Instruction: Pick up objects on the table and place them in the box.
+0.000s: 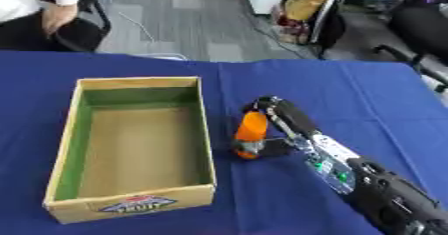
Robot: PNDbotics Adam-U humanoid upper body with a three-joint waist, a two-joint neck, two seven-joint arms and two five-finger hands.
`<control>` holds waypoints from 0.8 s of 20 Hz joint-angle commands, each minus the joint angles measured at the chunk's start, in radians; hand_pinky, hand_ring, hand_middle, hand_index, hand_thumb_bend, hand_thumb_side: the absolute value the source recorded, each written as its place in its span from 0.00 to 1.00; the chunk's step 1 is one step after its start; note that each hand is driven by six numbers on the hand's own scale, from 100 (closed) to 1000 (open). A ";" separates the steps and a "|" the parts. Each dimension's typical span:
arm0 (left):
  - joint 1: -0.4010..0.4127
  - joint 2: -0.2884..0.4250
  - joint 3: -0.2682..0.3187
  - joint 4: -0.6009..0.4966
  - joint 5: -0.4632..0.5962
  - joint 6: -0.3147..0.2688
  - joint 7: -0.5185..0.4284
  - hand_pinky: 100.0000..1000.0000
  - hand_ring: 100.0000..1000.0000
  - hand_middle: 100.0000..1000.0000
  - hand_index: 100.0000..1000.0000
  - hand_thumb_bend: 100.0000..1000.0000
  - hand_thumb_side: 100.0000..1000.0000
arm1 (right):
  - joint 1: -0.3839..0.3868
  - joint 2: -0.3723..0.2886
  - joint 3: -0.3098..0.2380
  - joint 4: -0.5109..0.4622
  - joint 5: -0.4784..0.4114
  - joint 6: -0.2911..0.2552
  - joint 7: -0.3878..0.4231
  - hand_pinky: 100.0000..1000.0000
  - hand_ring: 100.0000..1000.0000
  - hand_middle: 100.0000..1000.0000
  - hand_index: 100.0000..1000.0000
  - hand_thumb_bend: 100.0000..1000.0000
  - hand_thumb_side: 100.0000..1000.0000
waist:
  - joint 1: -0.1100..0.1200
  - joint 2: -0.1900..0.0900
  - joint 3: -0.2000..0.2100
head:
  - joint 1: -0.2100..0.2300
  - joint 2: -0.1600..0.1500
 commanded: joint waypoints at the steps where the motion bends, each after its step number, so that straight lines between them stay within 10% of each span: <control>1: -0.015 0.001 0.004 -0.014 -0.001 -0.001 0.001 0.69 0.64 0.70 0.70 0.03 0.83 | -0.003 -0.003 -0.007 0.014 0.008 -0.018 -0.040 0.00 0.00 0.31 0.52 0.58 0.69 | 0.006 -0.015 -0.001 | 0.003 -0.013; 7: -0.017 0.000 0.004 -0.014 -0.001 -0.002 0.001 0.69 0.64 0.70 0.70 0.03 0.83 | -0.006 0.019 -0.001 0.041 0.018 -0.059 -0.093 0.00 0.00 0.01 0.28 0.38 0.83 | 0.007 -0.013 0.000 | 0.006 -0.013; 16: -0.016 0.002 0.002 -0.014 0.000 -0.002 -0.001 0.68 0.63 0.70 0.70 0.03 0.83 | -0.005 0.014 0.001 0.032 0.026 -0.077 -0.101 0.00 0.00 0.00 0.11 0.00 0.82 | 0.006 -0.015 -0.003 | 0.006 -0.016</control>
